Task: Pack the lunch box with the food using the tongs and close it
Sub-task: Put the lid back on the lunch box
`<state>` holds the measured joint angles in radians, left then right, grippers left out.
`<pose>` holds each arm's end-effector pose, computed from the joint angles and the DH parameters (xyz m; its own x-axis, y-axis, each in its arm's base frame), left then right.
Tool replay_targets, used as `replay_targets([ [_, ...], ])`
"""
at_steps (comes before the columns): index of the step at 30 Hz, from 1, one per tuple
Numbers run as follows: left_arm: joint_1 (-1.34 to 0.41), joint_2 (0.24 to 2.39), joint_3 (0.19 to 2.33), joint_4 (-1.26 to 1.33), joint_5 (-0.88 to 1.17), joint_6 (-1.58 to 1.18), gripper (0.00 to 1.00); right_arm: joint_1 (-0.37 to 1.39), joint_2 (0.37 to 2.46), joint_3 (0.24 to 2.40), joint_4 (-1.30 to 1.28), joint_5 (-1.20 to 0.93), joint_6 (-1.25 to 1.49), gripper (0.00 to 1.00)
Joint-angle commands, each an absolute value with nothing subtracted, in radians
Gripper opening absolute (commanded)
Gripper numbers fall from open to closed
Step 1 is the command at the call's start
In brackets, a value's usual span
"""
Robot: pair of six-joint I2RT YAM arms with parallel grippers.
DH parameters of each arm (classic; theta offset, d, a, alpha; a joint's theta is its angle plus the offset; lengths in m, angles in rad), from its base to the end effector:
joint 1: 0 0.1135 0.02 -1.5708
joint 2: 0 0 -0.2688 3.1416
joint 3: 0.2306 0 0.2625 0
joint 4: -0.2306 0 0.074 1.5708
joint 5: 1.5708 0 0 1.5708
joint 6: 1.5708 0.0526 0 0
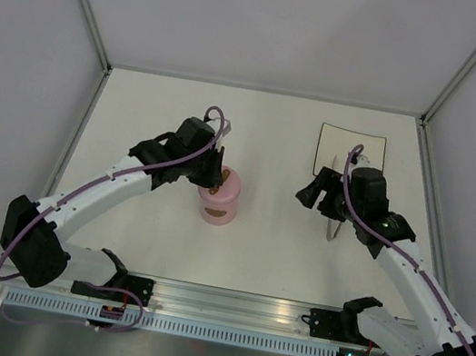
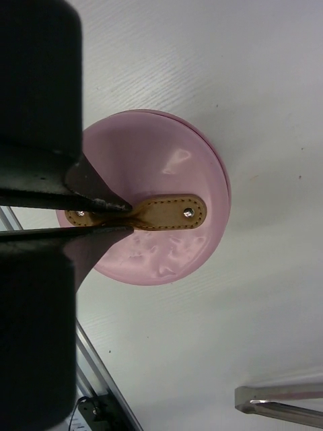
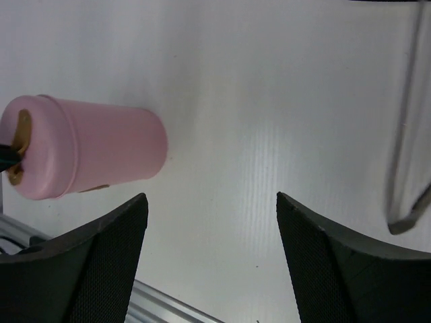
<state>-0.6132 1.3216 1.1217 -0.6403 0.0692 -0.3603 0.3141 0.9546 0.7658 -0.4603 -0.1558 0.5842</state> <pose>0.2436 -0.1759 0.2879 -0.7857 0.1228 -0.6063 0.3578 0.8897 -0.2835 0.2136 0.0780 0.2677 -0.7127 0.3414 -0.6128 -0.0356 0.8549 0.5176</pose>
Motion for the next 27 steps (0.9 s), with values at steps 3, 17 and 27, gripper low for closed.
replay_targets([
  [3, -0.686, 1.379, 1.028, -0.831, 0.005, -0.460, 0.19, 0.521, 1.100, 0.949, -0.341, -0.135, 0.611, 0.77],
  [17, -0.678, 1.256, 1.340, -0.876, -0.103, -0.397, 0.61, 0.699, 1.327, 1.181, -0.281, -0.143, 0.637, 0.38],
  [27, -0.575, 1.219, 1.290, -0.808, -0.077, -0.419, 0.28, 0.798, 1.423, 1.259, -0.308, -0.118, 0.618, 0.25],
])
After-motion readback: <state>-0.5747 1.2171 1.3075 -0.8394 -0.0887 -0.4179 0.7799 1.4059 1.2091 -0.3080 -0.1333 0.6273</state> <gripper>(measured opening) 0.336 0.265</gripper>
